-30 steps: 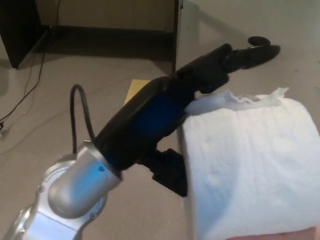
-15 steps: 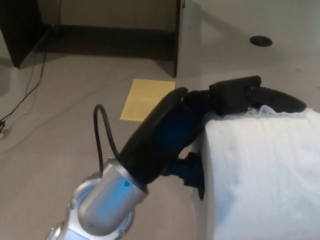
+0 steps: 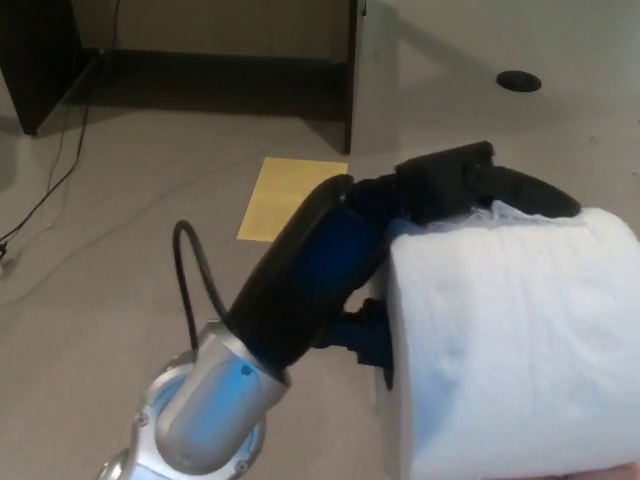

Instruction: A person is holding a toilet paper roll and the robot extends its left hand to grab the roll by inserting its thumb into the gap in the middle and brings its hand down by its side. Then it extends its arm again to hand the toilet paper roll back to the person.

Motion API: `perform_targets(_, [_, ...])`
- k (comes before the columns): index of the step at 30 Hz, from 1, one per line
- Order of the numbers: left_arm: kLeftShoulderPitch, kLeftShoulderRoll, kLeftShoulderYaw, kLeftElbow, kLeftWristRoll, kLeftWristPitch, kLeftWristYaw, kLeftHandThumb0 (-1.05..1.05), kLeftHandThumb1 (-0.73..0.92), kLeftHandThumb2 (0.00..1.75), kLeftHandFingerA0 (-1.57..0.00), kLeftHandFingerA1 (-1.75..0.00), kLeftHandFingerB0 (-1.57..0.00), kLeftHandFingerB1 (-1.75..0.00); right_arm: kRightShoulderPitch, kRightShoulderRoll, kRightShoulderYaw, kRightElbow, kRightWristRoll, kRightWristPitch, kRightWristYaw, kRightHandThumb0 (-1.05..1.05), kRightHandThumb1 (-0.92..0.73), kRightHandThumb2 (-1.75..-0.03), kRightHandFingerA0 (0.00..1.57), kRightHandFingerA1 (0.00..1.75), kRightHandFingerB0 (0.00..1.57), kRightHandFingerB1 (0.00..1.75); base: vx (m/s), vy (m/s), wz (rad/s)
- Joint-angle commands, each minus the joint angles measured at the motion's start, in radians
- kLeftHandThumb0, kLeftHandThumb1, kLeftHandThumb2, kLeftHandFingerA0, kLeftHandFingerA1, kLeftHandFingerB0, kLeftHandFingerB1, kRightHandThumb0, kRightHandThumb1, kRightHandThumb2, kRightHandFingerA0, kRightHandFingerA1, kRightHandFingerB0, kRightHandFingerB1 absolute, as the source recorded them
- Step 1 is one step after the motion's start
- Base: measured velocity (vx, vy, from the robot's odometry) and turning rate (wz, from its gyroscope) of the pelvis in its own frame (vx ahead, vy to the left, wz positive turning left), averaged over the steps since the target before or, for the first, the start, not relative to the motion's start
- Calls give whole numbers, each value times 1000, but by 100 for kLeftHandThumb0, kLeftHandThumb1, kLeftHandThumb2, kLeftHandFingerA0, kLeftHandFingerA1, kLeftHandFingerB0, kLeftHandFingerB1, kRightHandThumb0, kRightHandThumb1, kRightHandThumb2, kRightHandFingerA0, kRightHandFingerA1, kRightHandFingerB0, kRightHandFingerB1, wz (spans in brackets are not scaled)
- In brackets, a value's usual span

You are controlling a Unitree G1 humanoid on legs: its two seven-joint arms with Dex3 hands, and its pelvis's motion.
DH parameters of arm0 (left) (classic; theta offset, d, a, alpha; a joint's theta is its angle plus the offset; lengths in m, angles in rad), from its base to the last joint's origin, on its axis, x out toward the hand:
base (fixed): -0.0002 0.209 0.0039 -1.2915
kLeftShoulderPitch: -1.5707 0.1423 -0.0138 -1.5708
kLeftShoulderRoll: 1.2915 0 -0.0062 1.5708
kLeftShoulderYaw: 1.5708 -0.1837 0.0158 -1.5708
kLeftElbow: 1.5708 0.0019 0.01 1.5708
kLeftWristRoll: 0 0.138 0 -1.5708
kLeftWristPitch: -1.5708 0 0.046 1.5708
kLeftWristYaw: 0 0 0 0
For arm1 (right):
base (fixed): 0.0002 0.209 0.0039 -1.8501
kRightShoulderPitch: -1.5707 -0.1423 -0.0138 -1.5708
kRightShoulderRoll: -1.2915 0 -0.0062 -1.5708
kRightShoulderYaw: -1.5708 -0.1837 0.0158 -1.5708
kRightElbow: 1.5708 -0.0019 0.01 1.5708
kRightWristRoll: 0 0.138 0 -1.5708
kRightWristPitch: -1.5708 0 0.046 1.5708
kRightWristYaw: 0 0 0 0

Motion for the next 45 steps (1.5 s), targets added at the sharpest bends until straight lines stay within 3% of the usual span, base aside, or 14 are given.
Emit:
perform_targets(1, [16, 14, 57, -15, 4, -46, 11, 8, 62, 91, -105, -120, -82, -110, 6, -9, 7, 6, -8, 2, -5, -41, -63, -60, 80, 58, 59, 43, 0, 0, 0])
perform_targets(7, [4, 18, 119, 23, -27, -89, 5, -4, 73, 78, -109, -122, -83, -107, 5, -7, 7, 10, -5, 14, -2, -39, -64, -60, 79, 57, 59, 43, 0, 0, 0])
perform_targets(11, [2, 41, 155, 8, 5, -79, 6, -8, 71, 80, -111, -122, -83, -108, 8, -8, 15, 15, -14, 15, -2, -39, -64, -60, 80, 59, 58, 43, 0, 0, 0])
perform_targets(12, [-1, 52, 173, 6, 0, -91, 5, 0, 66, 90, -106, -128, -81, -111, 7, -7, 13, 17, -12, 15, -1, -39, -64, -60, 80, 60, 59, 43, 0, 0, 0])
perform_targets(18, [21, 100, 300, -11, -99, -89, -27, 0, 69, 86, -111, -126, -82, -109, 3, -5, 11, 23, -7, 23, 1, -39, -63, -60, 78, 57, 59, 43, 0, 0, 0])
perform_targets(19, [33, 112, 323, -25, -94, -72, -26, -10, 78, 72, -112, -123, -83, -107, 2, -6, 9, 22, -5, 25, 3, -38, -63, -60, 77, 56, 58, 43, 0, 0, 0])
perform_targets(21, [96, 159, 421, -39, -117, -68, -40, 5, 69, 87, -108, -120, -84, -107, -3, -8, 6, 22, -3, 33, 6, -38, -63, -59, 78, 55, 58, 43, 0, 0, 0])
perform_targets(24, [237, 196, 561, -3, -195, -116, -63, -6, 78, 71, -114, -119, -84, -106, -6, -16, 11, 21, -8, 32, 11, -38, -63, -59, 78, 55, 57, 43, 0, 0, 0])
perform_targets(27, [325, 197, 632, 30, -252, -138, -82, 3, 76, 81, -107, -121, -80, -107, -8, -15, 16, 24, -14, 32, 8, -39, -63, -60, 78, 55, 58, 43, 0, 0, 0])
perform_targets(31, [508, 186, 726, 182, -263, -277, -92, 1, 79, 72, -112, -122, -81, -105, 7, -14, 9, 24, -6, 21, 10, -38, -63, -59, 79, 58, 60, 44, 0, 0, 0])
perform_targets(32, [551, 187, 738, 249, -248, -337, -93, 11, 70, 87, -109, -124, -81, -108, 7, -10, 5, 24, -2, 22, 11, -38, -63, -59, 79, 61, 59, 44, 0, 0, 0])
perform_targets(35, [630, 180, 744, 355, -227, -398, -88, 8, 71, 86, -107, -128, -80, -109, 6, -10, 3, 23, 0, 26, 15, -38, -64, -60, 79, 62, 58, 43, 0, 0, 0])
perform_targets(40, [711, 231, 747, 819, -122, -614, -18, 9, 76, 80, -99, -136, -77, -113, 18, -8, 7, 28, -5, 26, 14, -36, -64, -60, 78, 59, 57, 43, 0, 0, 0])
perform_targets(45, [744, 301, 704, 1132, -20, -614, 99, 2, 82, 66, -90, -138, -76, -111, 40, -12, 19, 23, -20, 10, 3, -38, -65, -60, 78, 57, 59, 43, 0, 0, 0])
